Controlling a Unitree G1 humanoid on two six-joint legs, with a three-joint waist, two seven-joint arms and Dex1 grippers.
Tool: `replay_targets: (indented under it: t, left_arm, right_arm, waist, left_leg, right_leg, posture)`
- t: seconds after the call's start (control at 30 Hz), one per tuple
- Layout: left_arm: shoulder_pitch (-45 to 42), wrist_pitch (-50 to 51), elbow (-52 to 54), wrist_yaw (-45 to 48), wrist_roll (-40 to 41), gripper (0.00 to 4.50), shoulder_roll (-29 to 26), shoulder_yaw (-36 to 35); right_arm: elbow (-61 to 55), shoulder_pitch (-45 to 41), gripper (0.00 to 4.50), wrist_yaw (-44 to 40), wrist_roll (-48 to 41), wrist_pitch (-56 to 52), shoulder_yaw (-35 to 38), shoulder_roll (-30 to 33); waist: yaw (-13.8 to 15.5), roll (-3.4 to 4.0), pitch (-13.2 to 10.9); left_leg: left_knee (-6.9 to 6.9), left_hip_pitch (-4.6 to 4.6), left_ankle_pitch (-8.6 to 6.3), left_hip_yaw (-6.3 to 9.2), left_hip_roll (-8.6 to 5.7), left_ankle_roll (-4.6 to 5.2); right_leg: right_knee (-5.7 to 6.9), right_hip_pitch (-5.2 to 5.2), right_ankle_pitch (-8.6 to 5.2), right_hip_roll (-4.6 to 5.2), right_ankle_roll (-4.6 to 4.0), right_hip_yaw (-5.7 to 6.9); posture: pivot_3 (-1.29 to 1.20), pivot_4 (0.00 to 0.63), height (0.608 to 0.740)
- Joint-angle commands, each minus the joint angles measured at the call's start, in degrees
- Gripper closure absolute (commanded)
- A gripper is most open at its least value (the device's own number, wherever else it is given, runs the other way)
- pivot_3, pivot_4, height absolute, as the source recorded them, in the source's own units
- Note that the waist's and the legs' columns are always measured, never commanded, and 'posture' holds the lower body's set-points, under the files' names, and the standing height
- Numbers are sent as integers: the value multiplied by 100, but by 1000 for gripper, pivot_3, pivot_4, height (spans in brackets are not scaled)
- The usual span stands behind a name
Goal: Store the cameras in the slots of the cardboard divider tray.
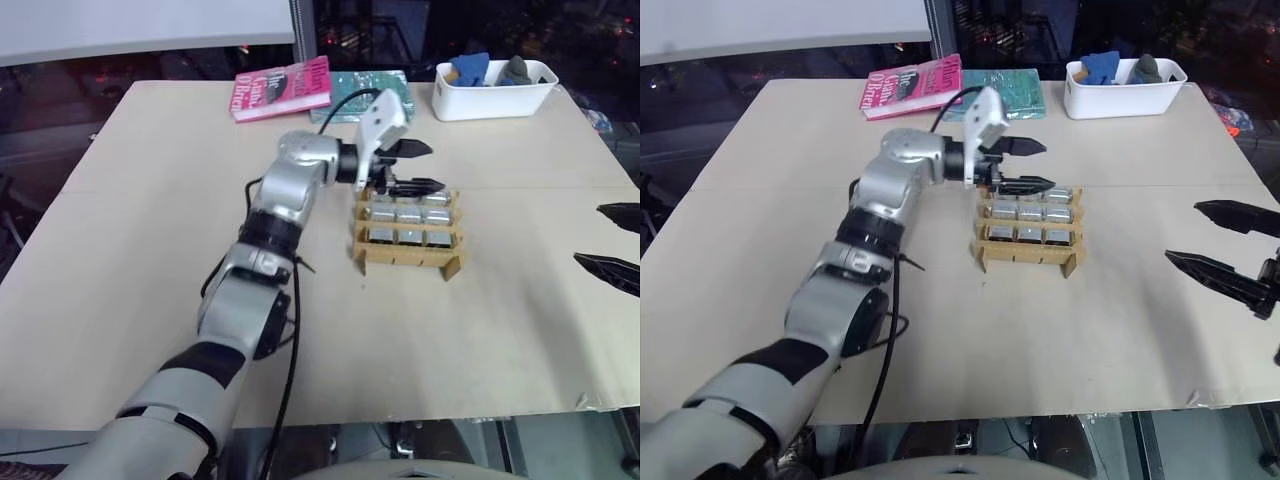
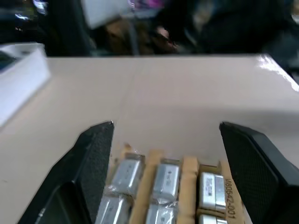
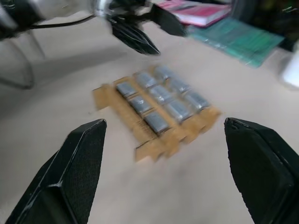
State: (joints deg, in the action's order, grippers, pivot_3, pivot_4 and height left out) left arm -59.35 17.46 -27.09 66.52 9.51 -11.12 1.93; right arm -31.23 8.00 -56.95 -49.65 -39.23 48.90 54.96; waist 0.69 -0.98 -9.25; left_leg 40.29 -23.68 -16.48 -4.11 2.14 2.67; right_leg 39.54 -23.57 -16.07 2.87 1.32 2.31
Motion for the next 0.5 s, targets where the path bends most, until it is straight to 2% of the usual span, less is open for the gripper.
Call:
replay_targets:
  t: [0.03, 0.07, 0.17, 0.3, 0.4, 0.5]
  left_arm:
    - [770, 958, 1478, -283, 830, 51, -299, -551]
    - [1137, 1081, 1899, -407, 970, 16, -455, -724]
    - [1867, 1418, 2753, -925, 1146, 16, -797, -1010]
    - [3088, 1635, 3697, -1000, 1290, 16, -1581, -1322]
    - [3820, 1852, 4147, -991, 1585, 16, -2013, -1623]
    - [4198, 1954, 4340, -1051, 1761, 16, -2274, -1725]
  right_arm:
    - [-146, 78, 475, 633, 561, 283, -138, -258]
    - [-233, 151, 238, 745, 588, 244, -202, -346]
    - [-304, 437, 238, 761, 687, 276, -226, -514]
    - [-262, 1148, 238, 505, 843, 386, 36, -720]
    - [-175, 1629, 238, 258, 891, 478, 289, -804]
    - [-40, 1832, 238, 122, 917, 550, 393, -800]
  waist:
    - [-2, 2, 1]
    - [-1, 4, 2]
    - [10, 6, 3]
    - [18, 5, 4]
    - [29, 4, 3]
    - [19, 4, 3]
  left_leg:
    - [2, 1, 0, -1, 0, 0]
    - [6, 2, 0, -1, 0, 0]
    - [9, 10, 2, -3, 0, -2]
    - [9, 31, 2, -1, -2, -4]
    - [2, 58, 1, -3, -3, -3]
    - [0, 105, -2, -2, 0, -1]
  right_leg:
    - [5, 0, 0, 2, 0, -1]
    - [11, 0, 0, 5, 0, -1]
    - [27, 1, 0, 24, 0, -5]
    - [23, 24, 0, 17, -1, -3]
    - [16, 51, -1, 23, -1, -4]
    - [13, 95, -3, 31, -3, -3]
  posture:
    - [0, 150, 740]
    - [0, 150, 740]
    - [0, 150, 740]
    - [0, 150, 740]
    - [0, 150, 740]
    - [0, 150, 740]
